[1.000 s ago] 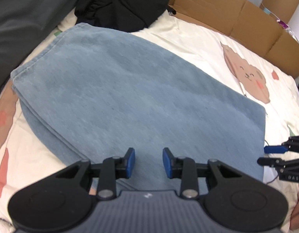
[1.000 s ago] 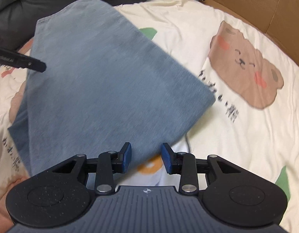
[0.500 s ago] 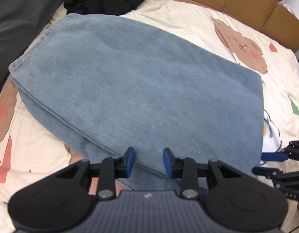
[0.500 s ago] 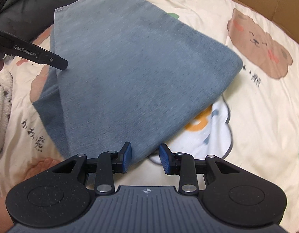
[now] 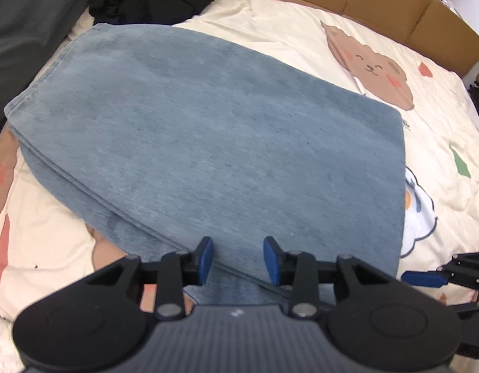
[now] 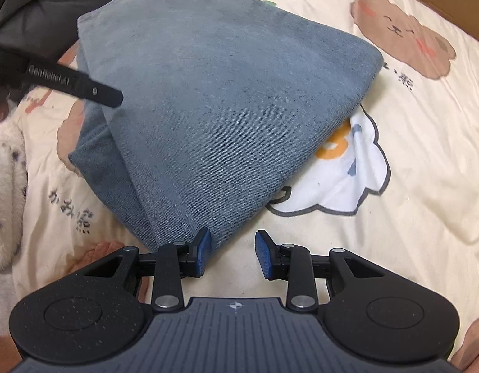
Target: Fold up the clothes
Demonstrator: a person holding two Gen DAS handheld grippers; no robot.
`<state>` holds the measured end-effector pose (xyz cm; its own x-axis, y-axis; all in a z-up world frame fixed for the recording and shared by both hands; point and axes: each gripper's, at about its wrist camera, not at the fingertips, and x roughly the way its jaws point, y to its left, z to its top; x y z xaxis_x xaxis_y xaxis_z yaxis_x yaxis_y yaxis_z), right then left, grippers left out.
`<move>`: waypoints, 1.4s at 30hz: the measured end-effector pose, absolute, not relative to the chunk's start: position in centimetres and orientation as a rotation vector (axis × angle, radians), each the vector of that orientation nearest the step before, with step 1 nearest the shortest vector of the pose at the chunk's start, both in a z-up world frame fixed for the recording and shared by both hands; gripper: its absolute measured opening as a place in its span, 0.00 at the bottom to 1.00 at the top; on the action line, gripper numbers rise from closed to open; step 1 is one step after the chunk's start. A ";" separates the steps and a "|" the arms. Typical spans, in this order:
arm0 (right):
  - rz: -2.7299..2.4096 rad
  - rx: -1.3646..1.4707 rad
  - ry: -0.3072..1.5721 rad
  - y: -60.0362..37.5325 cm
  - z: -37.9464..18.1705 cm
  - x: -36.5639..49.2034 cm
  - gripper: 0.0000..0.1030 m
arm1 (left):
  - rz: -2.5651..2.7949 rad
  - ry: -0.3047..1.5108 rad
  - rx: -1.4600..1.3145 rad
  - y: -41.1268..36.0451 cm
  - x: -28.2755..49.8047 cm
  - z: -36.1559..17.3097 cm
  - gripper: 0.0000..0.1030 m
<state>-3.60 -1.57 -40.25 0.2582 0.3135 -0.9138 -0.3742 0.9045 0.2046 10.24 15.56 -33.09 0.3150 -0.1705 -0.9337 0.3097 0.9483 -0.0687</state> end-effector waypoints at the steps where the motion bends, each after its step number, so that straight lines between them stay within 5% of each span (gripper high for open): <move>1: 0.462 -0.025 1.227 -1.9 -40.1 -3.5 0.37 | -0.319 1.212 0.128 15.5 10.2 -33.1 0.38; 26: 0.299 0.841 1.250 -8.9 -45.1 0.7 0.36 | -0.268 1.318 0.047 17.6 10.5 -35.2 0.37; 32: 0.329 0.937 1.239 -9.8 -45.6 0.5 0.18 | -0.243 1.313 0.010 18.6 10.5 -34.3 0.36; 42: 0.350 0.989 1.256 -10.5 -46.8 1.5 0.18 | -0.181 1.309 -0.136 21.4 10.6 -33.9 0.35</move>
